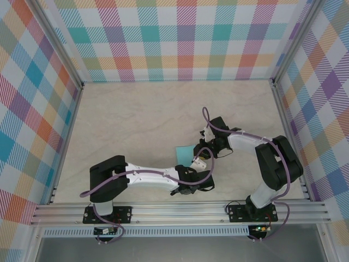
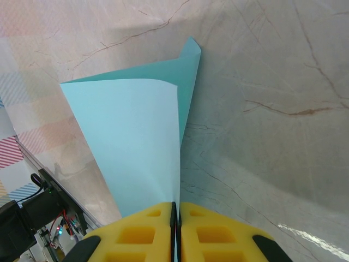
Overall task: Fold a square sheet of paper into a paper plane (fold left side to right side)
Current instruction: Fold the wing for the fifth time at the center of the table.
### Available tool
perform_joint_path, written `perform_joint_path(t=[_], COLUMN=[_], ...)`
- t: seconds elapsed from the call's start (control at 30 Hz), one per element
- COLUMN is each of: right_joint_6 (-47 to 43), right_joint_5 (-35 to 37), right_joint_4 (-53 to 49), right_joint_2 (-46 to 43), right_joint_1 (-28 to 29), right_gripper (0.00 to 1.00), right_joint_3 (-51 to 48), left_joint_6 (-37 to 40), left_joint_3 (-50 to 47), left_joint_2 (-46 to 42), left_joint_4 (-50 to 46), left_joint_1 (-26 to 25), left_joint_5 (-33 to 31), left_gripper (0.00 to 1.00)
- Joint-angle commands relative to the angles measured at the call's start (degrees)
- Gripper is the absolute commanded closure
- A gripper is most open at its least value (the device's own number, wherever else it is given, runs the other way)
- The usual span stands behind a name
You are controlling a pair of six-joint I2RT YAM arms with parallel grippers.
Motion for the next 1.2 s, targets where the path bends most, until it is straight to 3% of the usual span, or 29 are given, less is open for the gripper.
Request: perform_joint_path(t=[0.0,0.9,1.17], right_joint_6=[0.63,0.02,-0.85], right_joint_5=[-0.32,0.3,0.99], right_joint_4=[-1.24,-3.15,-3.58], right_joint_2=[0.92,1.56,-0.11], right_joint_1=[0.65,1.28,1.28], right_gripper=[0.88,0.87,0.79], right_joint_3=[1.4,3.08,3.45], left_joint_6=[-1.56,-2.92,-3.4], left_joint_3=[1.72,2.88,2.19], left_joint_2=[1.39,4.97,3.91], left_joint_4=[-4.18,-7.4,-7.06], left_joint_1=[-0.86,-0.91,-0.37], left_joint_5=[-2.58,-3.77,-3.73], left_gripper=[0.49,0.81,0.89])
